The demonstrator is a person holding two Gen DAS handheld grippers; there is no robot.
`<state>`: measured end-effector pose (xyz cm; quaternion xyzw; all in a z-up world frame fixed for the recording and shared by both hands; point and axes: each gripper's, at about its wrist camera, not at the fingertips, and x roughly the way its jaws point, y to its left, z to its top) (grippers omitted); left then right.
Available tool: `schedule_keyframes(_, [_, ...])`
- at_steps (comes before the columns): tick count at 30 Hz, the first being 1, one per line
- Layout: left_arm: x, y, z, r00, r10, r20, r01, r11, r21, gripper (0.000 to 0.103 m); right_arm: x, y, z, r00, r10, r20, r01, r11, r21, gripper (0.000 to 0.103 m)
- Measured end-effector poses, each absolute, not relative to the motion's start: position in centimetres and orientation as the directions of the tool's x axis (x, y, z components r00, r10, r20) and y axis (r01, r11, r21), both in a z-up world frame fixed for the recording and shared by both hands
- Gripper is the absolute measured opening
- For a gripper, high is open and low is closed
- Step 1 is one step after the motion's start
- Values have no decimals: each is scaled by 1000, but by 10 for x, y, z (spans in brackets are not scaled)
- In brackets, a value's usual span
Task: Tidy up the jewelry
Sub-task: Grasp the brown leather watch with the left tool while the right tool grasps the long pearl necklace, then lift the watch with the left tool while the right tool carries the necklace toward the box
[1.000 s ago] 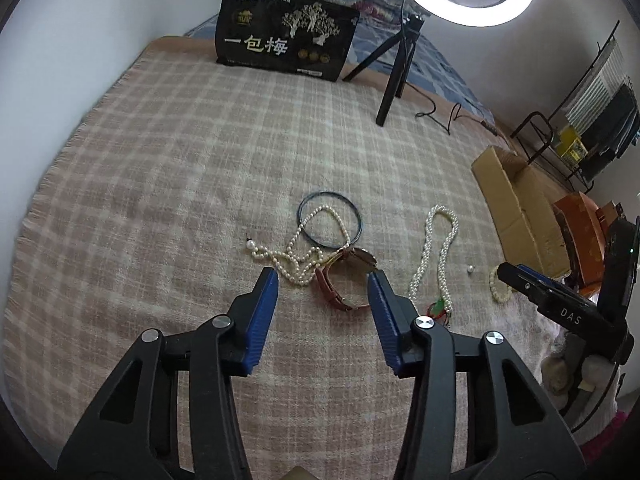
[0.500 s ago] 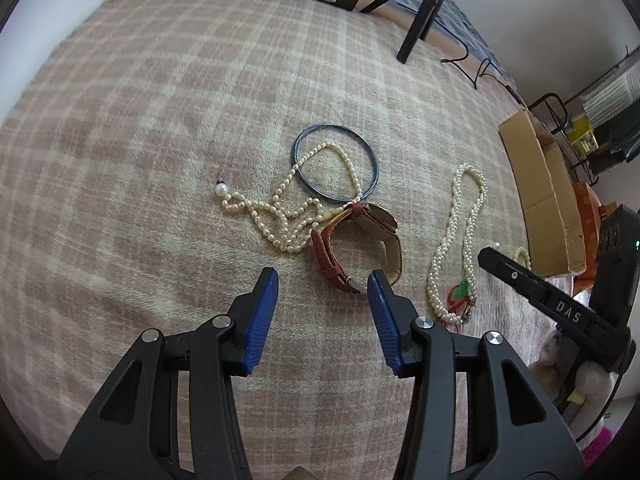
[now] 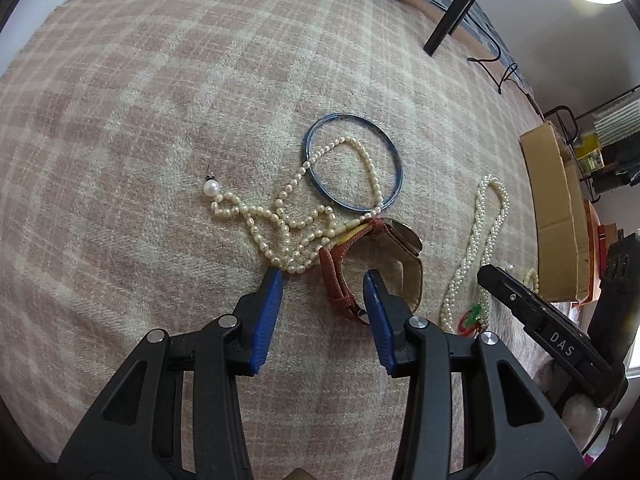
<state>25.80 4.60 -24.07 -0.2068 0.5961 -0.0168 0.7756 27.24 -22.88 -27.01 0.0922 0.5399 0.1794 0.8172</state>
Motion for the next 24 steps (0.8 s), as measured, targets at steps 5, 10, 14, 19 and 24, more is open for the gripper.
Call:
schedule_keyframes(5, [259,42,-243,291,-251,-923,-204,926,-317,42,270,-218,-271,365,347,-864,-233,932,276,29])
schedule_keyframes(10, [260,39,-243,297,-242,-924,-204,929,-308,29,269,-212,-270,372,324,-870,-249,938,242,15])
schedule_keyframes(14, [258,44,-243,302,-245,-921,-208,926,-314,16,268,-215,-270,370,346,-862,-245,932,269,7])
schedule_keyframes(19, [254,47,-239,309,-249,-918,-201,926,-319,7,268,-230,-267,363,422,-830,-220,905,364,6])
schedule_keyframes(24, [249,51,-234,314,-256,-914,-205,922,-329,7,265,-240,-259,371,483,-793,-208,875,436,6])
